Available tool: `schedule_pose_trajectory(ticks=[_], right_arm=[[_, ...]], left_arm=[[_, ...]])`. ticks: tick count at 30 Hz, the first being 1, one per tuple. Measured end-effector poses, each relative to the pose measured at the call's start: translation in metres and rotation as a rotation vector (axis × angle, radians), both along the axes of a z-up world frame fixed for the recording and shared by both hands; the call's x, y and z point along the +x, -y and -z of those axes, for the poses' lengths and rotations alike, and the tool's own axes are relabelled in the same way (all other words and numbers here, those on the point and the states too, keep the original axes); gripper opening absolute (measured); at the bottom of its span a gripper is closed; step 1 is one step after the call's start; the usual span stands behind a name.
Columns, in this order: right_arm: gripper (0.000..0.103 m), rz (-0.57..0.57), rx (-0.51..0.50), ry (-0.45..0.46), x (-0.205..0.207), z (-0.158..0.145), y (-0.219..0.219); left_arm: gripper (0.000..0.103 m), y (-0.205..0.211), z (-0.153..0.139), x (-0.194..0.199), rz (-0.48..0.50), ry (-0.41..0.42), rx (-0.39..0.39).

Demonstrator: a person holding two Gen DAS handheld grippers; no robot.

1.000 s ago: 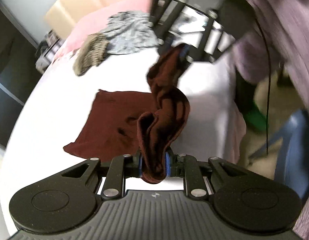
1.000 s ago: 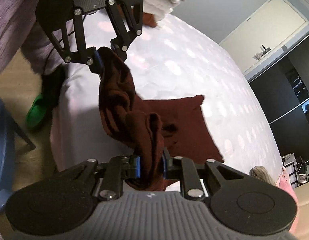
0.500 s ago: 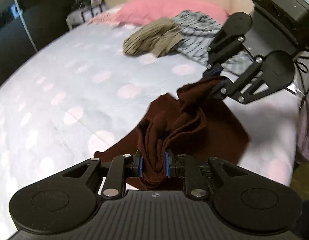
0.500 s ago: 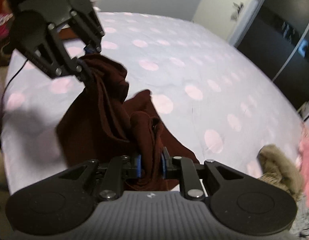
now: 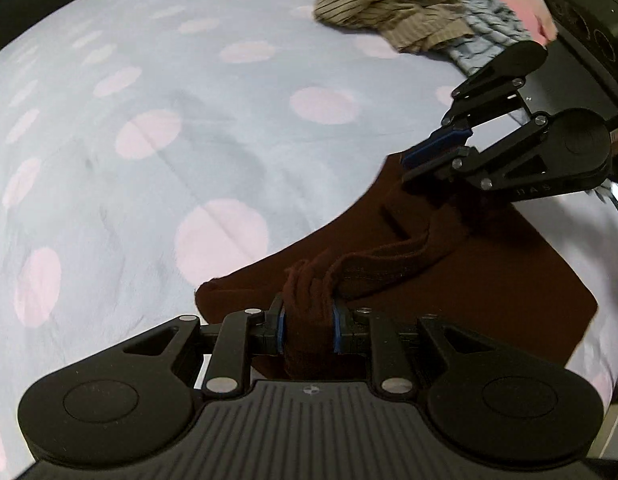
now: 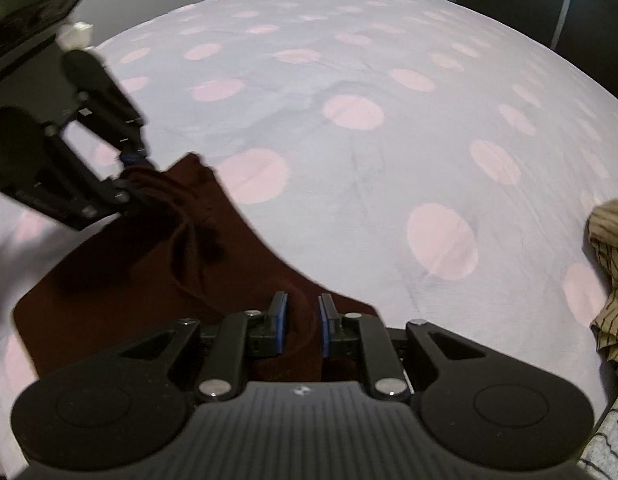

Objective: Fold clothes

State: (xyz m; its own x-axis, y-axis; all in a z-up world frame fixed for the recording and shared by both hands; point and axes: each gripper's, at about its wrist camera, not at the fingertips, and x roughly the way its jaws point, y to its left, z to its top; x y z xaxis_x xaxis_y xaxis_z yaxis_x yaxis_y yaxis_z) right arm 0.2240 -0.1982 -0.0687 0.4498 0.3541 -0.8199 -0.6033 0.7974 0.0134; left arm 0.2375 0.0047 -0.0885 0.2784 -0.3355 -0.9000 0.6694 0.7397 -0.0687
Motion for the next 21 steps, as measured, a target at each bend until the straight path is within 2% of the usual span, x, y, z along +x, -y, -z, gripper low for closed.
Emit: schedule_pose_trajectory(ticks=[4,5,6,8,10,12,15,19,20,21], right_arm=[[0.021,0.103,0.023,0.028,0.02,0.01,0.006],[0.022,0.132,0.055,0.038,0.02,0.003,0.01],[0.029,0.154,0.088,0.043,0.021,-0.002,0.015],[0.035,0.184,0.132,0.05,0.016,-0.014,0.025],[0.037,0.206,0.163,0.053,0.01,-0.024,0.033],[0.049,0.22,0.184,0.03,0.001,-0.027,0.04],[0.056,0.219,0.177,-0.015,-0.002,-0.014,0.039],[0.056,0.258,0.188,-0.098,-0.011,0.002,0.047],[0.052,0.277,0.211,-0.118,-0.01,0.006,0.049],[0.043,0.296,0.234,-0.136,-0.009,0.008,0.051]], left_arm=[[0.027,-0.009,-0.011,0.002,-0.079,0.021,-0.043],[0.03,-0.012,-0.016,0.0,-0.091,0.037,-0.048],[0.034,-0.015,-0.021,-0.002,-0.104,0.057,-0.052],[0.044,-0.013,-0.023,0.001,-0.123,0.081,-0.064],[0.046,-0.02,-0.027,-0.005,-0.144,0.089,-0.081],[0.047,-0.023,-0.025,-0.01,-0.153,0.077,-0.084],[0.047,-0.022,-0.015,-0.013,-0.171,0.051,-0.083],[0.046,-0.02,-0.003,-0.007,-0.228,0.017,-0.134],[0.036,-0.021,-0.002,-0.005,-0.241,0.011,-0.138],[0.025,-0.023,-0.001,-0.003,-0.255,0.004,-0.142]])
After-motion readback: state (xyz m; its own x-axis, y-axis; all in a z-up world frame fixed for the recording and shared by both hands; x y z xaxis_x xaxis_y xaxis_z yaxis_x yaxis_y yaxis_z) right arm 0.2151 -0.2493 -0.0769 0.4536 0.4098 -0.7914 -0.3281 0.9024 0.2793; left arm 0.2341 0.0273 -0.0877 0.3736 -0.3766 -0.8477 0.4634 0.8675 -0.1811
